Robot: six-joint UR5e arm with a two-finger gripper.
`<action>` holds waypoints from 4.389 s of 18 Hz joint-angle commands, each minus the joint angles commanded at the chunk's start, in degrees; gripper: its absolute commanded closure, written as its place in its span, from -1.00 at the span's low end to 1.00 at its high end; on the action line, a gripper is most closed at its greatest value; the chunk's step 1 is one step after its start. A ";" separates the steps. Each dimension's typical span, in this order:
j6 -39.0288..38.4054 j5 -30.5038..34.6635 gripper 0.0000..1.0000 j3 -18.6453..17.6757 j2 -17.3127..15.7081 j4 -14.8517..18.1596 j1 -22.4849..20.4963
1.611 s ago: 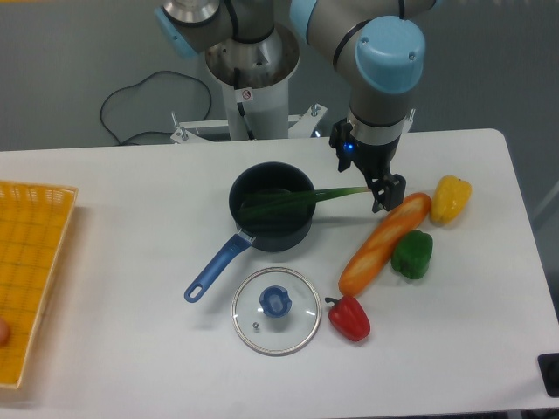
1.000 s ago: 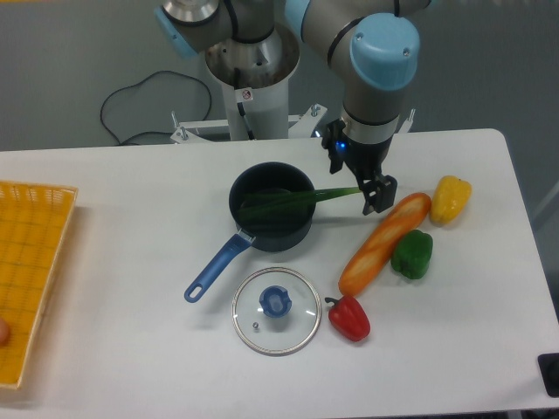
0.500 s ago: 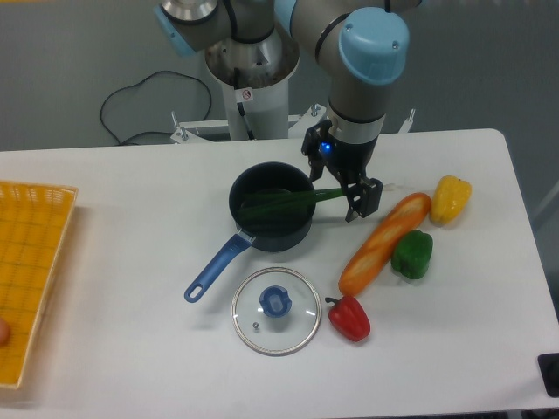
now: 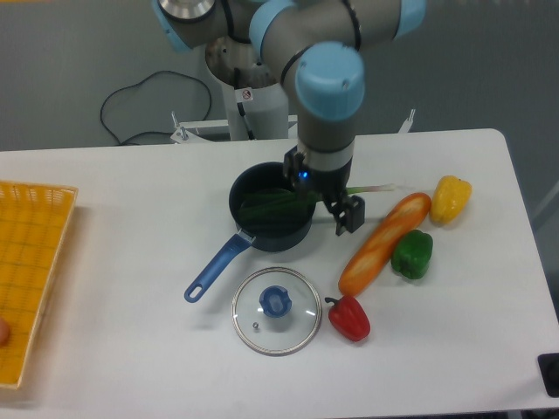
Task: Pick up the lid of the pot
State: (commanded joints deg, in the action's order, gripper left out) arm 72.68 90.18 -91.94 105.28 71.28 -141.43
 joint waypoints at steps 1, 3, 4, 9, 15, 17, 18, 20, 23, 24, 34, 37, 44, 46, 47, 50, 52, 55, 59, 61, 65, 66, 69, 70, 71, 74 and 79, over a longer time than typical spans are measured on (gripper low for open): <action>0.79 0.09 -1.00 0.35 0.53 -1.66 1.49; 5.34 0.09 -1.00 0.00 2.29 -5.53 3.52; 7.28 0.00 -1.00 0.00 3.43 -6.41 4.05; 10.01 0.00 -1.00 1.32 8.61 -9.76 6.16; 13.27 0.17 -1.00 1.58 11.25 -10.81 6.16; 13.45 0.26 -1.00 2.20 12.57 -11.17 6.25; 13.54 0.26 -1.00 2.63 12.93 -11.17 6.42; 13.45 0.26 -1.00 3.08 13.63 -11.17 6.51; 13.28 0.44 -1.00 3.69 14.68 -11.17 6.60; 13.10 0.44 -1.00 3.78 15.12 -11.34 6.69; 13.01 3.60 -1.00 3.17 16.35 -11.69 8.53; 13.01 3.60 -1.00 3.08 16.71 -11.78 8.62; 13.54 3.25 -1.00 2.47 17.76 -13.36 8.71; 13.54 3.16 -1.00 2.20 17.94 -14.15 8.71; 13.63 3.08 -1.00 2.11 17.94 -14.16 8.71; 14.68 2.82 -0.91 2.11 18.20 -14.24 8.71; 14.94 1.85 -0.77 2.11 18.11 -14.16 8.62; 15.21 1.58 -0.68 2.02 18.03 -14.16 8.54; 15.30 1.58 -0.64 2.02 17.68 -14.16 8.45; 15.73 1.58 -0.64 1.85 17.41 -14.16 8.36; 15.74 1.58 -0.64 1.85 17.24 -14.07 8.27; 15.74 1.58 -0.64 1.85 17.24 -14.07 8.27; 15.74 1.67 -0.58 1.85 17.24 -14.07 8.27; 15.74 1.67 -0.53 1.85 17.24 -14.07 8.27; 15.74 1.67 -0.47 1.85 17.24 -14.07 8.27; 15.74 1.67 -0.35 1.85 17.24 -14.07 8.27; 15.82 1.67 -0.22 1.85 16.89 -14.07 8.19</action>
State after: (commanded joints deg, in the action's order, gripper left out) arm 88.50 91.85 -90.09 122.17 57.22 -133.24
